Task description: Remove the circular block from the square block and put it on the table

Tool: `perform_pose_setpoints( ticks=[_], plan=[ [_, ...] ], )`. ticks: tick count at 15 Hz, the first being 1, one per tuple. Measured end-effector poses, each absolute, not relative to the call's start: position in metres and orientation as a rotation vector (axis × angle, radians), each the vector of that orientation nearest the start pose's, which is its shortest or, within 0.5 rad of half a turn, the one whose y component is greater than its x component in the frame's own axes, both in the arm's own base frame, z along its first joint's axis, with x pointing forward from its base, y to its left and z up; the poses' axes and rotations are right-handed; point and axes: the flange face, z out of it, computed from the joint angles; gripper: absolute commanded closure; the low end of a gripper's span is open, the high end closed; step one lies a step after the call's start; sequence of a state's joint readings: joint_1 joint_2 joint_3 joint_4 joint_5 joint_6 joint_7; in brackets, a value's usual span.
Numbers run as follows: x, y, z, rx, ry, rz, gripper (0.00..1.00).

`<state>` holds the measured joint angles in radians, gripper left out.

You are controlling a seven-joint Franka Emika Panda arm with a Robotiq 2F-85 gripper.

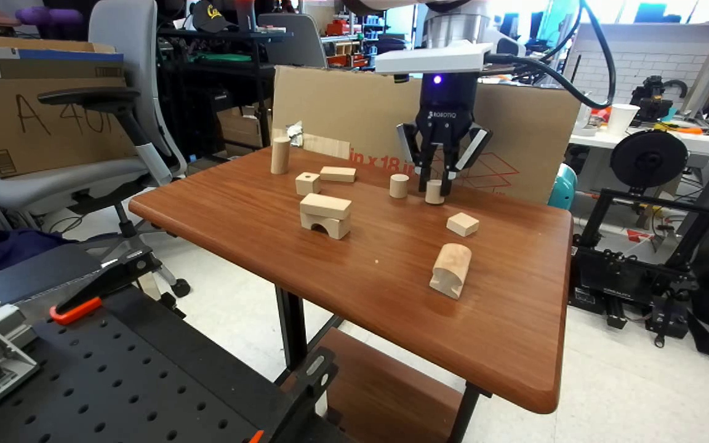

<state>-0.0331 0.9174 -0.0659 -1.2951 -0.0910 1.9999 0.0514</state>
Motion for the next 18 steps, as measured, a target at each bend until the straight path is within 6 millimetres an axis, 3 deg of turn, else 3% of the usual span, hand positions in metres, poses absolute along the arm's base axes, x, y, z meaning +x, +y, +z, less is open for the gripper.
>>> perform_pose_setpoints(
  ticks=[2,7,10,15,18],
  plan=[
    [0.720,-0.067,0.174,-3.246,0.137,0.370,0.34],
    [0.723,-0.067,0.184,-3.246,0.142,0.365,0.01],
    [0.727,-0.063,0.212,-3.229,0.174,0.300,0.00],
    [0.727,-0.050,0.294,-3.157,0.257,0.145,0.00],
    [0.726,-0.051,0.286,-3.158,0.259,0.163,0.00]
  ],
)
